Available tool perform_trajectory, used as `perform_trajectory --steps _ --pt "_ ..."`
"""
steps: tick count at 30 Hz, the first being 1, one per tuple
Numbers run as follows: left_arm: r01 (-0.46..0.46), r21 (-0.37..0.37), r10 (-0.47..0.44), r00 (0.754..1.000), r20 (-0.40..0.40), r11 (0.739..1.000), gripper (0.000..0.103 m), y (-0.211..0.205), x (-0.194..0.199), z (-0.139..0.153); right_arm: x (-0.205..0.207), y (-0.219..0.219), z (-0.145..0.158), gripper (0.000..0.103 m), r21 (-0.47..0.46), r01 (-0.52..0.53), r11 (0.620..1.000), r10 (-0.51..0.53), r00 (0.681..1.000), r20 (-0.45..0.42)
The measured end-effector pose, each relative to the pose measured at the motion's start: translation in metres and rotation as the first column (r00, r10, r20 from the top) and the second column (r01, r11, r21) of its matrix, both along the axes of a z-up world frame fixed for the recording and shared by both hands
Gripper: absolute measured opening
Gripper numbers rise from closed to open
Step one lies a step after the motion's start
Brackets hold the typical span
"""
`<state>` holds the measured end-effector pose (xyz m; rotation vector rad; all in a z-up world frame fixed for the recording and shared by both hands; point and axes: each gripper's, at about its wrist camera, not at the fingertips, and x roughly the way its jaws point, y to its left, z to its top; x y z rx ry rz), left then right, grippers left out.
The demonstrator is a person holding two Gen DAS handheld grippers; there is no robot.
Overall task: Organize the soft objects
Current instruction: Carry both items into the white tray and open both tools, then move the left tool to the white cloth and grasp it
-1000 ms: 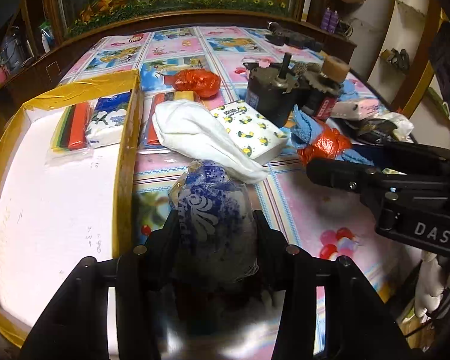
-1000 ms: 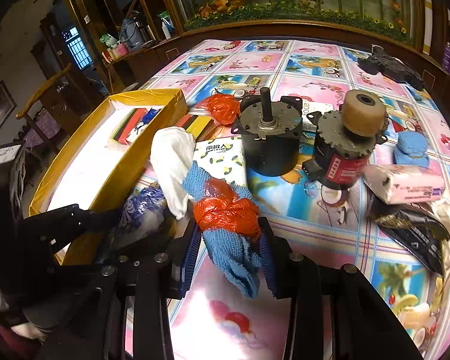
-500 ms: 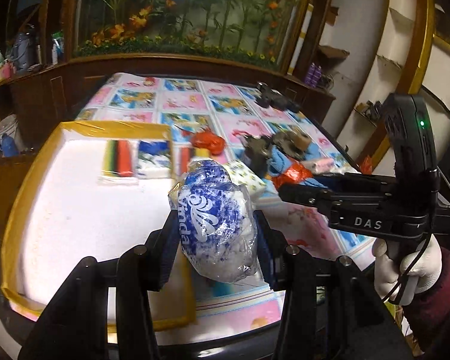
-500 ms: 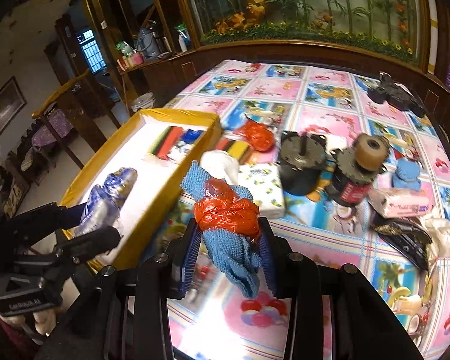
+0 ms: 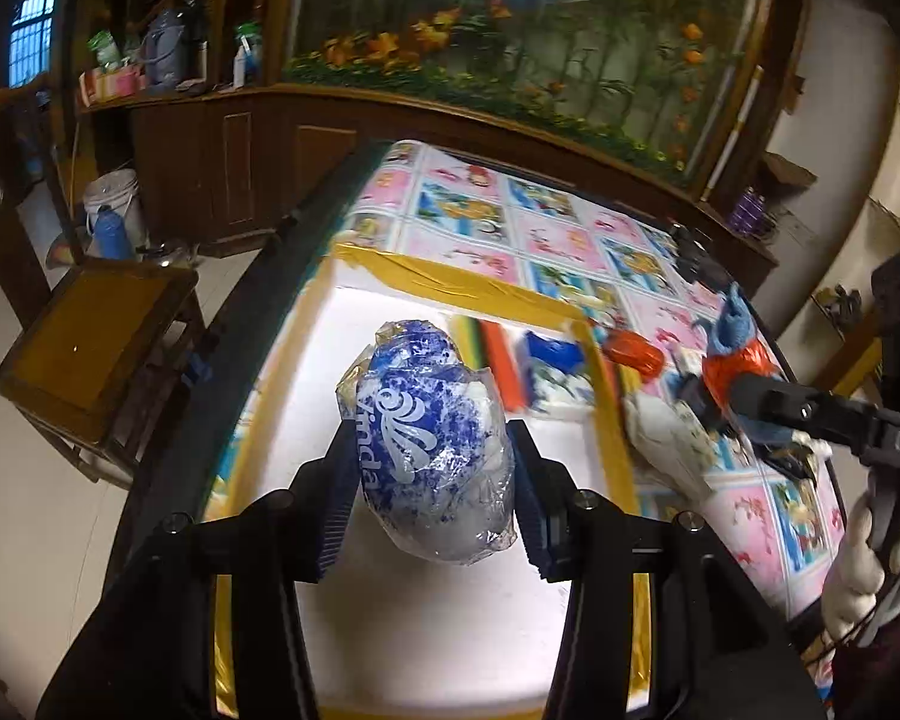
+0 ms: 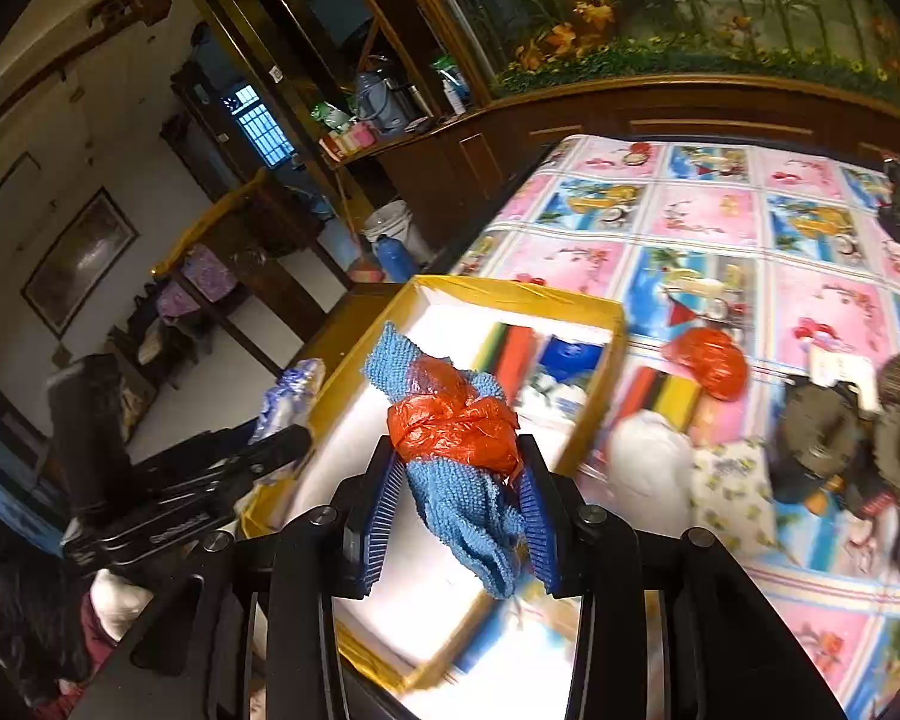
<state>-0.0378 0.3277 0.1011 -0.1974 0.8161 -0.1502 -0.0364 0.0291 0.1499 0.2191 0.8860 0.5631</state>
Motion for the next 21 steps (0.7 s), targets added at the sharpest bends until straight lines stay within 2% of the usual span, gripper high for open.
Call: perform_trajectory --steps 6,9,17,21 --pt "-0.026 -0.123 0.015 0.996 -0.088 0.992 0.046 0.024 0.055 -0.026 0.057 0.033 -0.026 0.037 0.058 -0.014 0.998 0.019 0.995 -0.095" --pt "-0.049 -0.135 0.035 0.994 -0.108 0.990 0.046 0.025 0.076 -0.039 0.091 0.048 -0.041 0.037 0.078 0.004 0.997 0.007 0.990 -0.139" --pt "-0.106 -0.219 0.074 0.986 -0.150 0.970 0.048 0.043 0.103 -0.059 0.162 0.087 -0.079 0.037 0.080 0.043 0.996 -0.023 0.972 -0.234" --pt "-0.110 -0.262 0.075 0.987 -0.141 0.959 0.055 0.048 0.101 -0.059 0.183 0.102 -0.097 0.040 0.075 0.055 0.996 -0.033 0.966 -0.258"
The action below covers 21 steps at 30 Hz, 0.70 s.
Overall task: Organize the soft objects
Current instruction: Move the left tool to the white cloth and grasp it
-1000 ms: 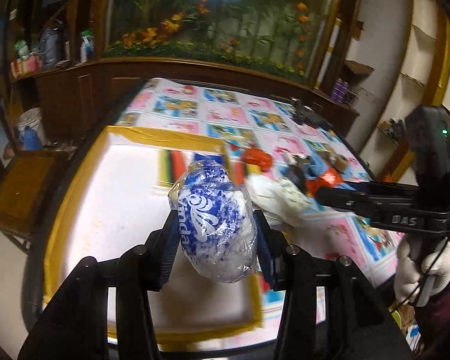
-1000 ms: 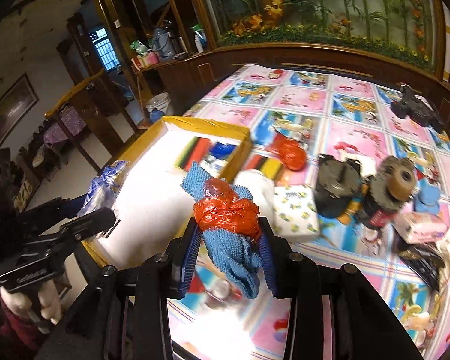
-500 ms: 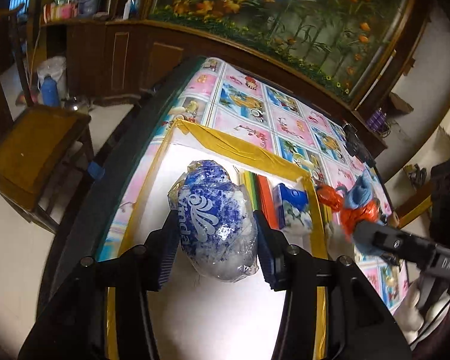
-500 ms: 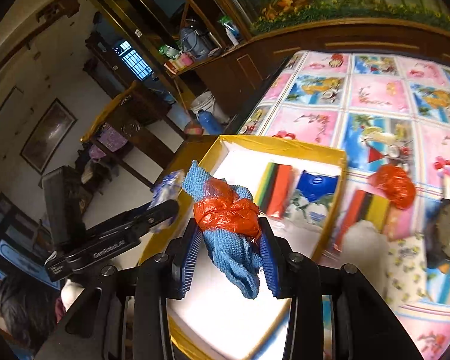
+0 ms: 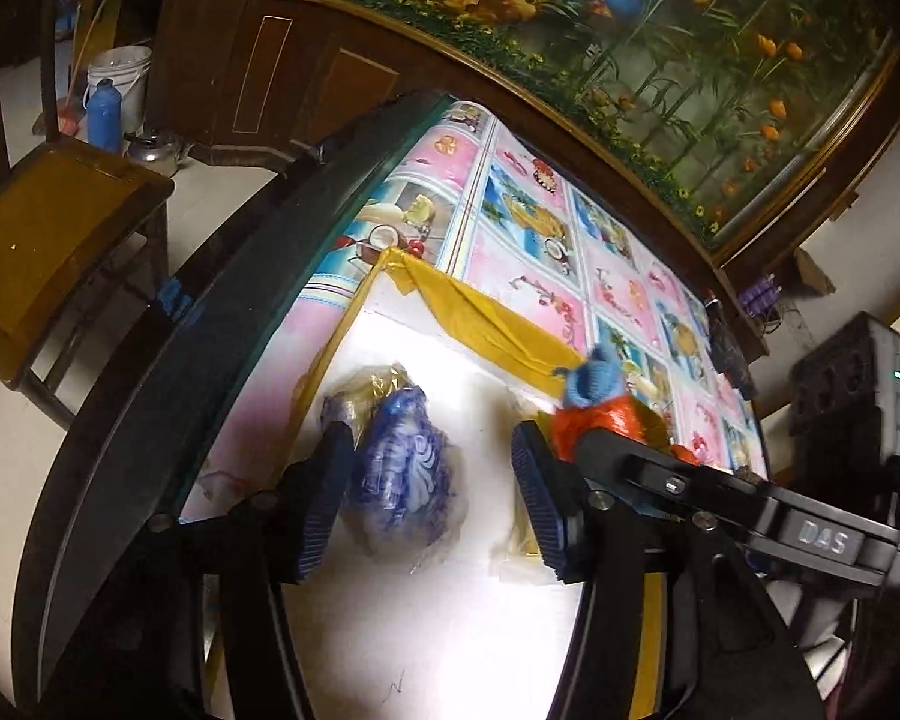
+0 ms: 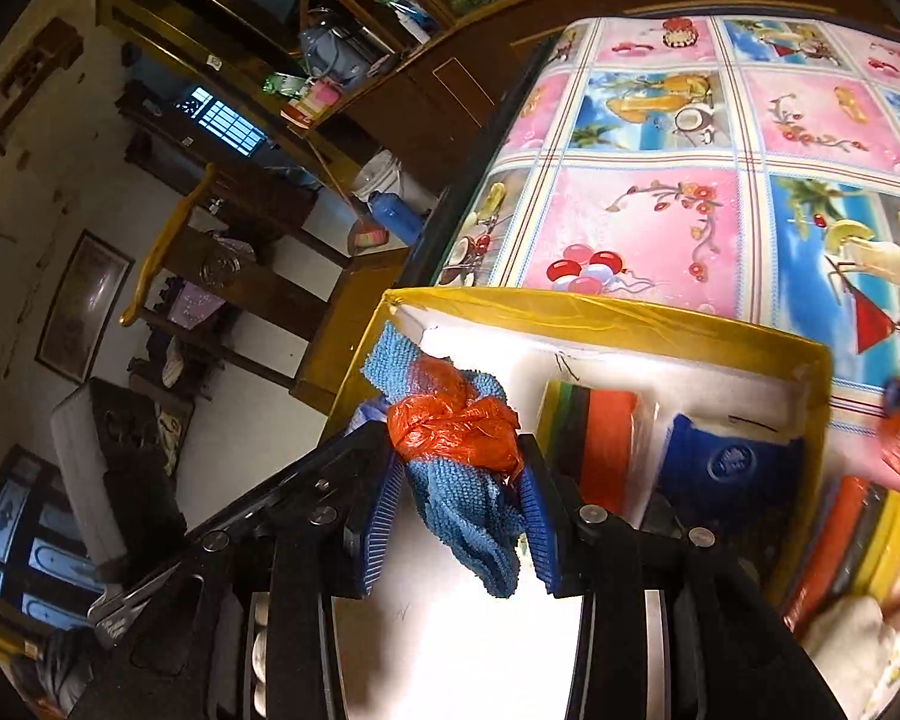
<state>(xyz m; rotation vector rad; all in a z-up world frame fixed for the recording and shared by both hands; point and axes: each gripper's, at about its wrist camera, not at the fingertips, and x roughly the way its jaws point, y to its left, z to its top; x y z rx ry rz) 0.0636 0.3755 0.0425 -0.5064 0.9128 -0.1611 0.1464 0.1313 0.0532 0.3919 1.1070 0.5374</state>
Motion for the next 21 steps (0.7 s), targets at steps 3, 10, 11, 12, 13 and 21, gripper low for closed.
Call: perform_trajectory --steps 3,10,11,12,13,21 --pt "-0.004 -0.012 0.004 1.000 0.011 1.000 0.056 0.003 -0.005 0.004 0.008 0.006 -0.008 0.049 0.015 0.021 1.000 -0.021 1.000 -0.019" --pt "-0.056 -0.025 0.057 0.998 0.040 0.998 0.056 0.010 -0.036 0.025 -0.018 0.001 0.020 0.063 -0.055 0.004 0.998 0.001 0.996 0.090" --pt "-0.058 -0.025 0.059 0.997 0.047 0.998 0.056 0.008 -0.043 0.028 -0.027 -0.004 0.028 0.063 -0.069 0.000 0.998 0.009 0.993 0.117" --pt "-0.057 -0.024 0.058 0.997 0.051 0.998 0.056 0.005 -0.048 0.031 -0.038 -0.010 0.036 0.063 -0.087 -0.005 0.996 0.018 0.989 0.147" --pt "-0.051 -0.024 0.053 0.997 0.054 0.998 0.057 0.001 -0.053 0.034 -0.049 -0.016 0.041 0.063 -0.100 -0.009 0.995 0.026 0.985 0.170" --pt "0.133 0.050 -0.137 0.986 0.091 0.990 0.068 -0.087 -0.084 0.055 -0.160 -0.129 0.074 0.078 -0.201 0.094 0.975 -0.021 0.940 0.340"
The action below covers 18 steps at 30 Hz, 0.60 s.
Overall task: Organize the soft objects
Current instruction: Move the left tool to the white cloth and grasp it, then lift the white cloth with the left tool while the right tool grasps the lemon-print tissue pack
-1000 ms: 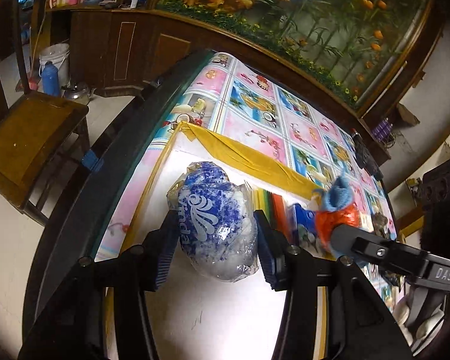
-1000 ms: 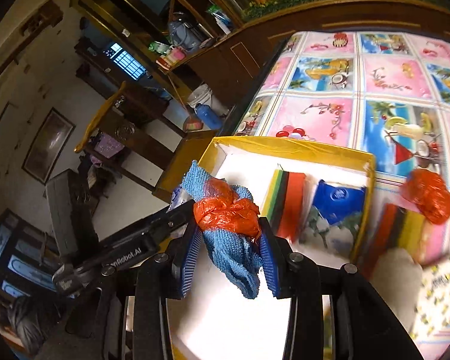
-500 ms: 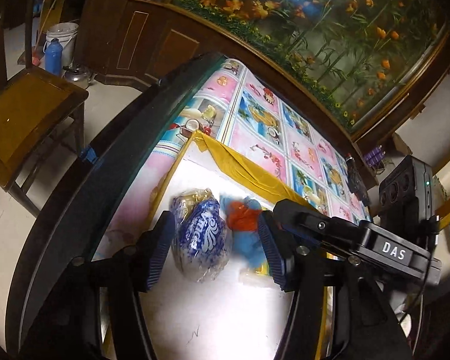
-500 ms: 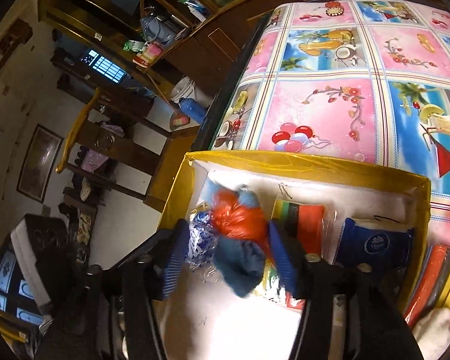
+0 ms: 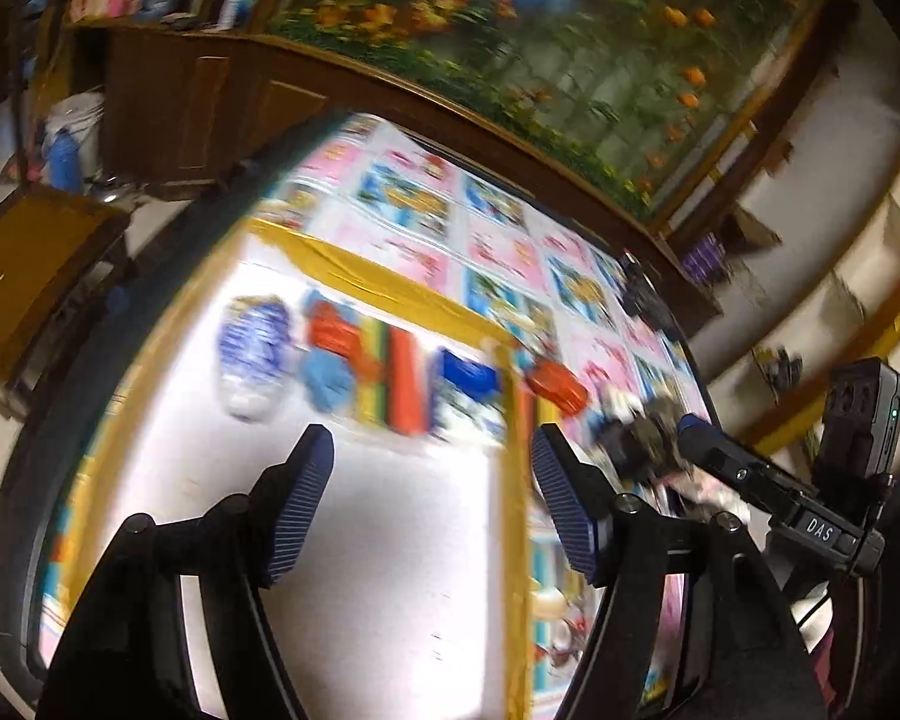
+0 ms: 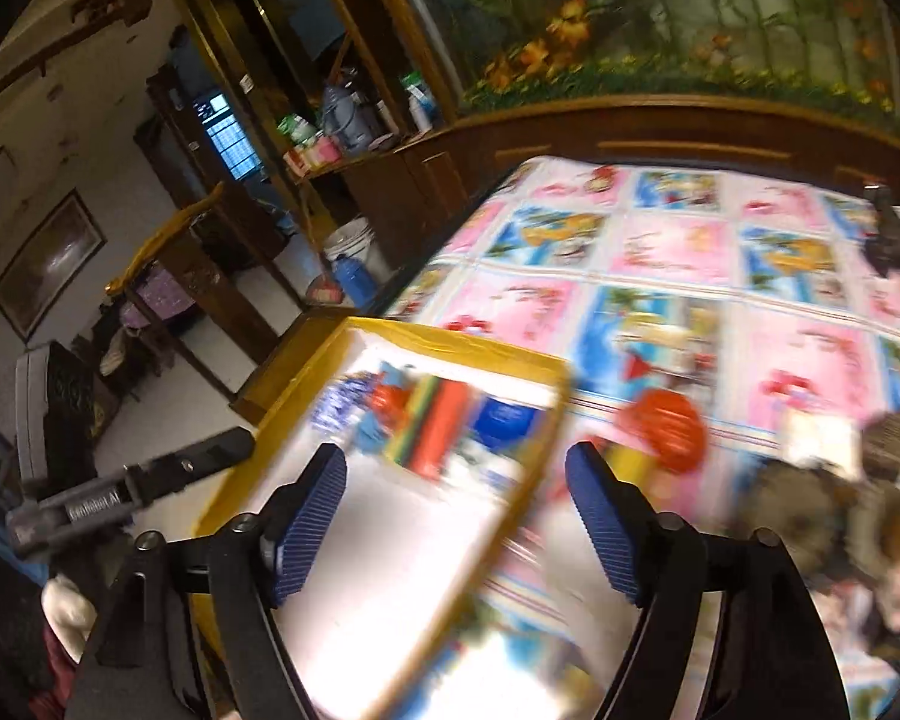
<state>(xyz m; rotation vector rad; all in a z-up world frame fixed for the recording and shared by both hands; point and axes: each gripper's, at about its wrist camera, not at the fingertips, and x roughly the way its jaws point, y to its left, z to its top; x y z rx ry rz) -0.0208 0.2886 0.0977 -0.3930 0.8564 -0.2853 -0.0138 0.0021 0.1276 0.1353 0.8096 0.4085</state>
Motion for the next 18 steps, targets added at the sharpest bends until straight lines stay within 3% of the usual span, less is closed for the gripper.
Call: perform_trajectory --steps 3,7,12,17,18 --pt "0.093 0.060 -0.092 0.996 -0.017 0.994 0.068 -0.048 -0.003 -0.006 -0.038 -0.053 -0.004 0.079 -0.034 0.085 0.996 -0.085 0.996 0.015" --pt "0.189 0.099 -0.182 0.980 -0.077 0.977 0.068 -0.113 0.001 -0.022 -0.080 -0.114 -0.017 0.079 -0.014 0.184 0.983 -0.184 0.983 -0.012" --pt "0.160 0.193 -0.129 0.978 -0.163 0.968 0.068 -0.165 0.018 -0.047 -0.117 -0.164 -0.025 0.079 0.073 0.264 0.962 -0.263 0.965 -0.022" --pt "0.126 0.270 -0.067 0.973 -0.219 0.955 0.068 -0.183 0.039 -0.072 -0.135 -0.194 -0.034 0.079 0.128 0.270 0.954 -0.271 0.963 -0.017" --pt "0.117 0.290 -0.059 0.978 -0.201 0.950 0.068 -0.185 0.039 -0.072 -0.136 -0.199 -0.036 0.079 0.133 0.273 0.953 -0.273 0.962 -0.016"
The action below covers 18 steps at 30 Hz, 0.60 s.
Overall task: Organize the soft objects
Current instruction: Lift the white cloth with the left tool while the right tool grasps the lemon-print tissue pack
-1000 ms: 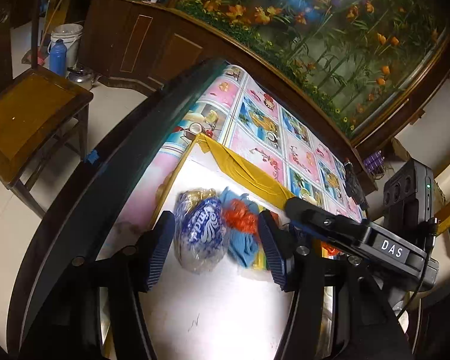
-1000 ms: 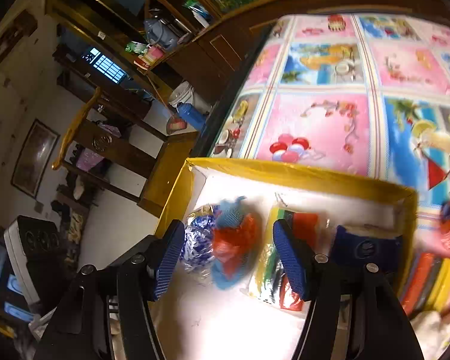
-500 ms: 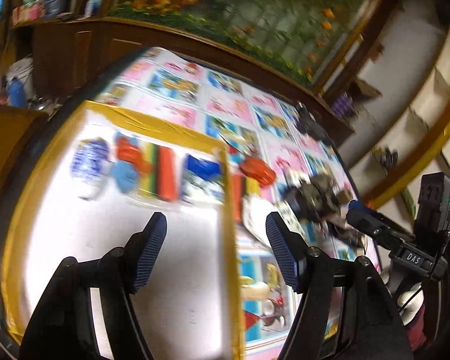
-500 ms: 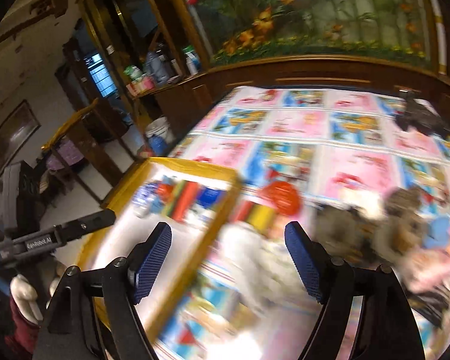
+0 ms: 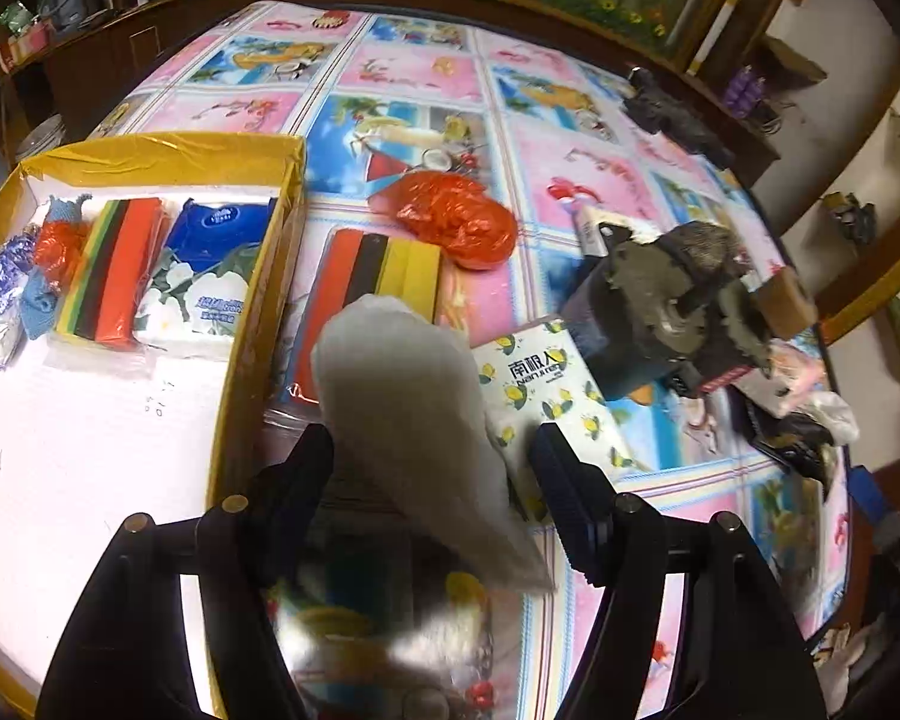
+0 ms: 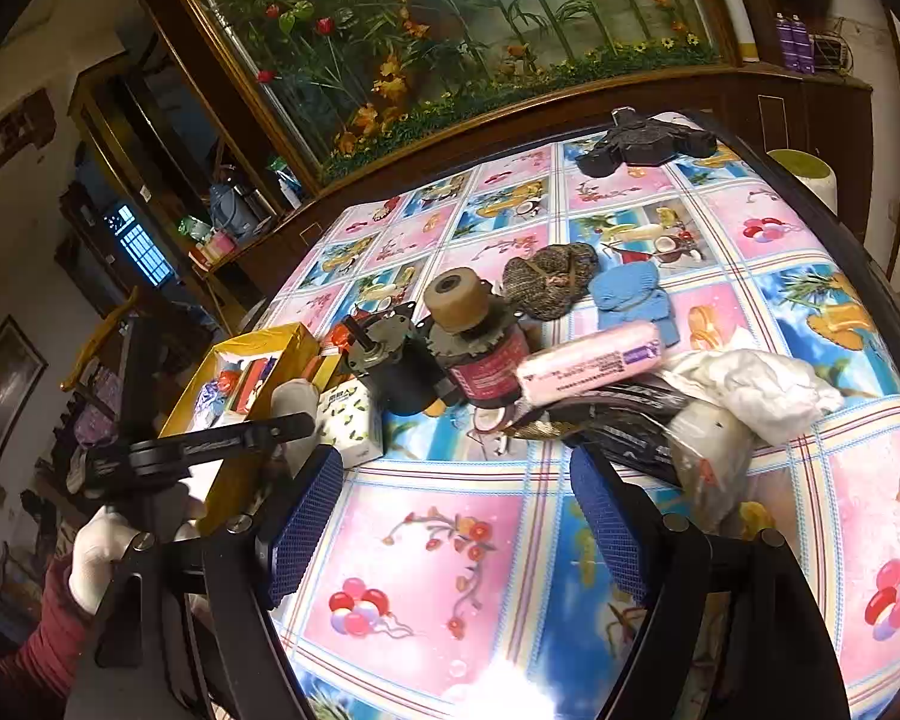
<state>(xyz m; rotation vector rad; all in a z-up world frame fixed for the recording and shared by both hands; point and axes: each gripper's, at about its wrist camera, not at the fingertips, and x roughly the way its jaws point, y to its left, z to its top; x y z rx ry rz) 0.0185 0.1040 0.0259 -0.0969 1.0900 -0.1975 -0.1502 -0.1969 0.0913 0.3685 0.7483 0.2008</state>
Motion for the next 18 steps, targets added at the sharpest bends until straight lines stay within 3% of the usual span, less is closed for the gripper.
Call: perform_trajectory --steps 1,2,3,5,11,18 --pt "0.004 0.003 -0.004 1.000 0.016 1.000 0.068 0.000 -0.001 0.001 -0.001 -0.008 -0.004 0.079 0.009 0.007 1.000 -0.007 1.000 0.001" --pt "0.011 -0.005 -0.011 1.000 0.012 1.000 0.059 0.001 -0.001 0.000 0.000 -0.014 -0.007 0.079 0.018 0.015 1.000 -0.015 1.000 0.001" --pt "0.010 -0.031 -0.010 1.000 0.009 0.999 0.036 0.003 0.000 0.001 -0.002 -0.022 -0.008 0.079 0.026 0.025 0.999 -0.025 1.000 0.000" --pt "0.016 -0.052 -0.015 1.000 0.007 0.999 0.013 0.006 0.001 0.003 -0.001 -0.035 -0.013 0.079 0.040 0.049 0.998 -0.049 0.999 -0.011" --pt "0.041 -0.115 -0.036 0.998 0.044 0.992 0.013 0.013 -0.017 0.014 0.008 -0.040 -0.020 0.080 0.089 0.048 0.995 -0.043 0.998 -0.055" --pt "0.074 -0.260 -0.056 0.996 0.076 0.963 0.013 0.036 -0.046 0.032 0.058 0.045 -0.024 0.080 0.051 -0.139 0.989 0.144 0.984 -0.105"
